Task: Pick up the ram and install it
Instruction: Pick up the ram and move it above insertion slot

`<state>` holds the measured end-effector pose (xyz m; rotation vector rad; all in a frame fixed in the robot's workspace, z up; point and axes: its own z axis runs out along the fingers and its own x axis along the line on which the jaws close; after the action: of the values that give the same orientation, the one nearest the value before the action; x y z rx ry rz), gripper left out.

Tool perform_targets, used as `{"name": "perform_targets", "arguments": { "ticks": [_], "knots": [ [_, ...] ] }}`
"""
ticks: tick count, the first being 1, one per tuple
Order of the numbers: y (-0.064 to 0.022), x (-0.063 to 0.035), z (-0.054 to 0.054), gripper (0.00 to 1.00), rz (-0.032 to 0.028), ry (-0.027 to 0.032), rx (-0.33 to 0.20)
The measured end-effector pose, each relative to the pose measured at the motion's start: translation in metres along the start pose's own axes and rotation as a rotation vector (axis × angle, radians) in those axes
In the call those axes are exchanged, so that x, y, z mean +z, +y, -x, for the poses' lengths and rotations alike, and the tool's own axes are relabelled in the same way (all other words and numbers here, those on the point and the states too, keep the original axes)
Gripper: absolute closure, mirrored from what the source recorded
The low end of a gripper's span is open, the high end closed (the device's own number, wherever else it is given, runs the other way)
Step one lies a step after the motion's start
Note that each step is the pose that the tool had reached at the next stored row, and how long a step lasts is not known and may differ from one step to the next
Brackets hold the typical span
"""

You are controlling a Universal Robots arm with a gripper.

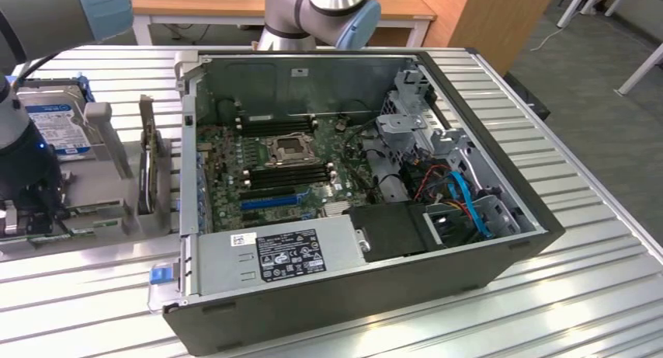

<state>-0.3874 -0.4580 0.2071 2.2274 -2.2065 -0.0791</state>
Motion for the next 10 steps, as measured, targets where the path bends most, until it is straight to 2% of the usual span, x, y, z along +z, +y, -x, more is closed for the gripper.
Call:
{"name": "perform_targets", "arguments": {
  "ticks": [10],
  "knots": [
    [-0.0007, 0.0033, -0.0002, 0.71, -0.0003, -0.0002, 0.000]
  ]
}}
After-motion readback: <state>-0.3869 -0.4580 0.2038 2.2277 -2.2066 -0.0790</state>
